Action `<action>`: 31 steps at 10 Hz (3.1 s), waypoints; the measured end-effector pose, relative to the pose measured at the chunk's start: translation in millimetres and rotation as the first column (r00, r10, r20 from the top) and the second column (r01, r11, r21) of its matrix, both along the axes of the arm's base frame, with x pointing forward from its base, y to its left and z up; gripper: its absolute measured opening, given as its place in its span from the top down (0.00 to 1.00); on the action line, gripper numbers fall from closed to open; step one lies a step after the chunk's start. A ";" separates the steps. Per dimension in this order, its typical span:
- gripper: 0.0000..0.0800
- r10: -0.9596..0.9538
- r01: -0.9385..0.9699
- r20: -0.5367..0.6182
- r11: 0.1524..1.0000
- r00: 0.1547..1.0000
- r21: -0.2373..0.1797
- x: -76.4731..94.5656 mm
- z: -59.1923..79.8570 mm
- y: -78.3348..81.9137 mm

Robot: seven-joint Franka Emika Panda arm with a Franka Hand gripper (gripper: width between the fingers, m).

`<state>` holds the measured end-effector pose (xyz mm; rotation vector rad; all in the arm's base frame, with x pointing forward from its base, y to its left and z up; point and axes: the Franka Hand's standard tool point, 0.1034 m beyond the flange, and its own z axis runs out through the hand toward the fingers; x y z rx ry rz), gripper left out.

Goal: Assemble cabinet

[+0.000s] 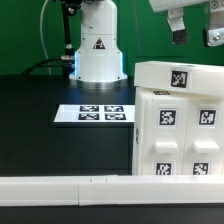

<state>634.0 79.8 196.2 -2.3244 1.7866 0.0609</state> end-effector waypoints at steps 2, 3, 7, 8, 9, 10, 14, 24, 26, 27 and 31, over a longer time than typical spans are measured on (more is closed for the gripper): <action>0.00 0.285 -0.284 0.006 0.957 0.959 -0.051 -0.6 -4.6 2.2; 0.00 0.438 -0.436 0.011 0.897 0.899 -0.074 1.1 -6.6 6.5; 0.00 0.670 -0.665 0.001 0.737 0.742 -0.124 -0.4 -7.4 4.8; 0.00 0.767 -0.759 -0.002 0.635 0.642 -0.141 -0.7 -7.9 2.7; 0.00 0.871 -0.860 -0.007 0.485 0.492 -0.161 -0.4 -9.3 3.3; 0.00 0.936 -0.922 -0.004 0.347 0.352 -0.170 -1.8 -10.7 10.9; 0.00 0.995 -0.977 -0.026 0.090 0.097 -0.192 -2.2 -12.8 4.0; 0.16 0.902 -0.878 -0.127 -0.432 -0.414 -0.207 1.4 -33.5 -4.9; 0.31 0.945 -0.922 -0.125 -0.324 -0.303 -0.211 1.4 -33.6 -5.2; 0.31 0.970 -0.949 -0.123 -0.232 -0.210 -0.214 1.4 -33.6 -5.2; 0.31 0.921 -0.909 -0.102 0.346 0.377 -0.230 2.2 -35.2 -3.3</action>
Offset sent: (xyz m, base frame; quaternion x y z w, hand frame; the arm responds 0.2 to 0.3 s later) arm 0.0053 0.0301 -0.0065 -0.0535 -0.0608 -0.3512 0.9328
